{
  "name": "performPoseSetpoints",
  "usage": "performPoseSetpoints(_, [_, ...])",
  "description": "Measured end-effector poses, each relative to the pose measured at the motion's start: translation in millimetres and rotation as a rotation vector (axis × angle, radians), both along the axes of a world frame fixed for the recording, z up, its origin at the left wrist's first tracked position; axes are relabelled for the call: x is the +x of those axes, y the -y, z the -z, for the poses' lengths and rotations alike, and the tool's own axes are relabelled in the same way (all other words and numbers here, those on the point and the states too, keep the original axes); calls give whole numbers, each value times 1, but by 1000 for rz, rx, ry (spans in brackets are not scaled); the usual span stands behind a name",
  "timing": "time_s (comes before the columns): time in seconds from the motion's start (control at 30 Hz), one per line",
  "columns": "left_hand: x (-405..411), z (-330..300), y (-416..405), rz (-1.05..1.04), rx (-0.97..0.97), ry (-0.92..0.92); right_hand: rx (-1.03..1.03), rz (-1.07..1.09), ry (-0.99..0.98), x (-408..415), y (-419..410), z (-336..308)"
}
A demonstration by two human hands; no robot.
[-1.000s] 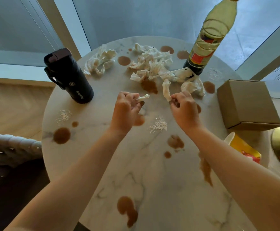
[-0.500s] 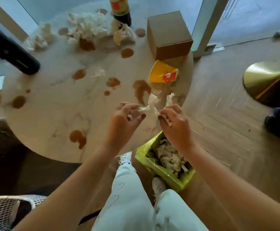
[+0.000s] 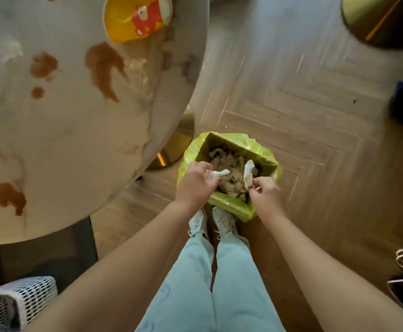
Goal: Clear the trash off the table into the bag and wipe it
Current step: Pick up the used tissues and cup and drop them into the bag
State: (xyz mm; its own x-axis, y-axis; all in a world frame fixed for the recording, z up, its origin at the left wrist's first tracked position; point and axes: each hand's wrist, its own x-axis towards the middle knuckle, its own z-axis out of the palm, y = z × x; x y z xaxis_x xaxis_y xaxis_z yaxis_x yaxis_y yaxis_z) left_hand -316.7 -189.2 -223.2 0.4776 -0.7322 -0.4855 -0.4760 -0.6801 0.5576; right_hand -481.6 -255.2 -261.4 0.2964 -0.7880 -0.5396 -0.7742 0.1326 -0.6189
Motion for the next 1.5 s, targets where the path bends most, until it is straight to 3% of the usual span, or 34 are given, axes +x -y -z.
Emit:
performPoseSetpoints(0.2, [3, 68, 9, 111, 166, -106, 205, -82, -158, 15, 10, 52])
performPoseSetpoints(0.37, [0, 38, -3, 122, 171, -166, 277, -66, -157, 18, 3, 34])
performPoseSetpoints(0.5, [5, -19, -4, 117, 102, -193, 152, -72, -57, 35, 7, -11])
performPoseSetpoints(0.7, [27, -119, -4, 24, -128, -217, -225, -34, 203, 82, 25, -106])
performPoseSetpoints(0.9, [74, -198, -26, -193, -388, -28, -641, -123, 490, 148, 20, -202])
performPoseSetpoints(1.0, [115, -223, -36, -252, -460, 102, -621, -237, 549, 193, 16, -242])
performPoseSetpoints(1.23, [216, -254, -68, -287, -450, 335, -505, -487, 423, 296, -2, -287])
performPoseSetpoints(1.5, [365, -270, -110, -277, -450, 503, -506, -561, 365, 423, -23, -304])
